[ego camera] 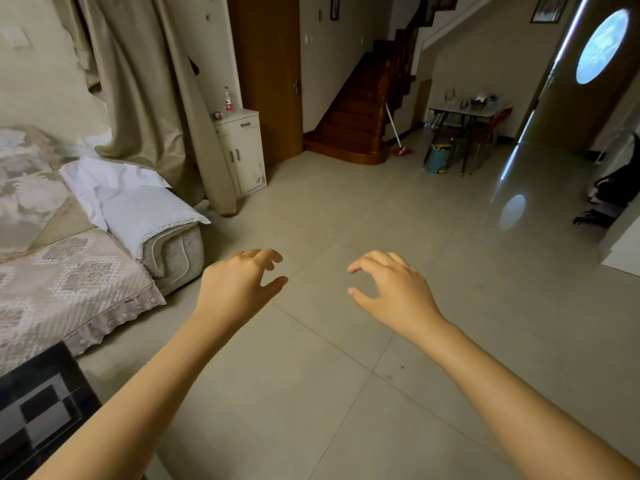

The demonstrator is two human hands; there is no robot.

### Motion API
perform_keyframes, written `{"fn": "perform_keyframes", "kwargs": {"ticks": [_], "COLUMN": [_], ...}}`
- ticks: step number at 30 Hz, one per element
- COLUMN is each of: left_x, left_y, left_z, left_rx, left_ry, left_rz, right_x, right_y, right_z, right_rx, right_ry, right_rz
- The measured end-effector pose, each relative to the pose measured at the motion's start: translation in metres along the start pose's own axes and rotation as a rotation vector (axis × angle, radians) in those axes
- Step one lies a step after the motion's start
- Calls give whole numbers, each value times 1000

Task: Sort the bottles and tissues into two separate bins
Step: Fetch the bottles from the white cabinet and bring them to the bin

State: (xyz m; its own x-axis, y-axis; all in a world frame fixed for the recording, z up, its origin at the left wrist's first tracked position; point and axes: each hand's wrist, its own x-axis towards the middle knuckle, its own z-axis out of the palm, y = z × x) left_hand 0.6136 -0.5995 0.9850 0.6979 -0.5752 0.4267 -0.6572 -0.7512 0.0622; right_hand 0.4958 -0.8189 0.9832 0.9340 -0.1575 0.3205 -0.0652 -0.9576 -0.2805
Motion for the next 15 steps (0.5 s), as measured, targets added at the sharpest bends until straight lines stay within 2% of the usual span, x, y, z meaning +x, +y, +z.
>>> {"fn": "perform_keyframes", "kwargs": {"ticks": [15], "left_x": [237], "left_y": [-32], "left_z": [111], "left_rx": [51], "left_ry": [-14], "left_rz": [-24], "right_x": [249], "right_y": [145], "right_z": [57], "right_rx": [32], "right_ry": [41], "right_rz": [-75]}}
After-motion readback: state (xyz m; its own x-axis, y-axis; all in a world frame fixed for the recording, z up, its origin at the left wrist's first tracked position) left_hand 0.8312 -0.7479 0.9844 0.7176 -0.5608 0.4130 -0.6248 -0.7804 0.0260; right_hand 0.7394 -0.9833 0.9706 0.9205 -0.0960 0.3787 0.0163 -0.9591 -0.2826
